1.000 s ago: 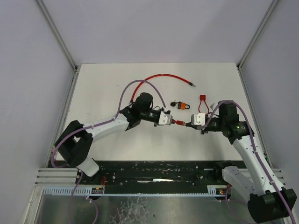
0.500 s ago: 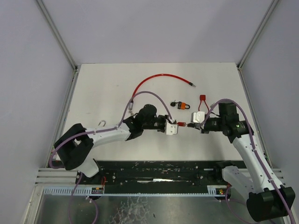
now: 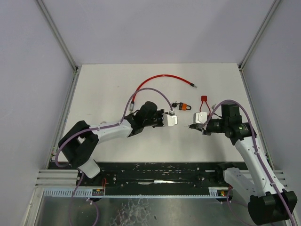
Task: Lock with the key
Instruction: Remove the key from the lock, then place the key at the center of the board.
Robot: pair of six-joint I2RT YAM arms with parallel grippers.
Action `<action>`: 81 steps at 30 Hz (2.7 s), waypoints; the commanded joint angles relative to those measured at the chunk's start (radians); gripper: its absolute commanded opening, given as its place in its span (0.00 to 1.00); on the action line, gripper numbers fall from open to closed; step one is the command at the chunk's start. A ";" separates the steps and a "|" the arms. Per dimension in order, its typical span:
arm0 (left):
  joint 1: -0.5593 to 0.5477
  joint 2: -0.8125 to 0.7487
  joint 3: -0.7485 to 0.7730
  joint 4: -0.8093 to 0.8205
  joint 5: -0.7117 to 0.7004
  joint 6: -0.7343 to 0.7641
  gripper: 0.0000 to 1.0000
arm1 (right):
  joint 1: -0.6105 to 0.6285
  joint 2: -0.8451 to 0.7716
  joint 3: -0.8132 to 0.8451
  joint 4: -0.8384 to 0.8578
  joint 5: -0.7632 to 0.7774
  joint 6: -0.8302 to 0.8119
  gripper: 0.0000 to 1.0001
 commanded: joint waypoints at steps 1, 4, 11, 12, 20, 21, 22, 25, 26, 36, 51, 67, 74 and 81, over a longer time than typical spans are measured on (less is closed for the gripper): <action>0.017 -0.050 -0.047 0.153 -0.102 -0.076 0.00 | -0.038 -0.007 -0.006 0.068 0.054 0.114 0.00; 0.054 -0.116 -0.087 0.245 0.118 -0.208 0.00 | -0.129 0.033 -0.018 0.172 0.115 0.283 0.00; 0.083 -0.017 -0.050 0.468 0.335 -0.646 0.00 | -0.363 0.211 -0.007 0.161 0.090 0.381 0.00; 0.082 0.018 -0.029 0.479 0.330 -0.700 0.00 | -0.380 0.235 -0.006 0.167 0.117 0.388 0.00; 0.009 0.113 0.017 0.411 0.109 -0.711 0.00 | -0.431 0.395 0.004 0.215 0.330 0.477 0.00; 0.007 0.118 0.017 0.412 0.103 -0.712 0.00 | -0.435 0.421 0.019 0.202 0.346 0.499 0.00; 0.004 0.122 0.019 0.411 0.094 -0.711 0.00 | -0.442 0.449 0.047 0.168 0.357 0.500 0.00; -0.006 0.126 0.024 0.398 0.063 -0.700 0.00 | -0.477 0.531 0.112 0.124 0.369 0.533 0.00; -0.009 0.125 0.023 0.398 0.054 -0.698 0.00 | -0.485 0.549 0.114 0.130 0.375 0.540 0.00; -0.015 0.122 0.007 0.422 0.026 -0.699 0.00 | -0.525 0.585 0.076 0.253 0.484 0.647 0.09; -0.012 0.090 -0.055 0.535 -0.026 -0.745 0.01 | -0.541 0.500 0.087 0.227 0.463 0.637 0.35; -0.023 0.233 0.065 0.655 0.162 -1.226 0.00 | -0.547 0.227 0.193 0.201 0.022 0.796 0.40; -0.114 0.444 0.278 0.594 0.184 -1.380 0.00 | -0.561 0.087 0.071 0.316 0.148 0.848 0.50; -0.144 0.586 0.445 0.488 0.075 -1.463 0.01 | -0.577 0.071 0.054 0.367 0.307 0.915 0.52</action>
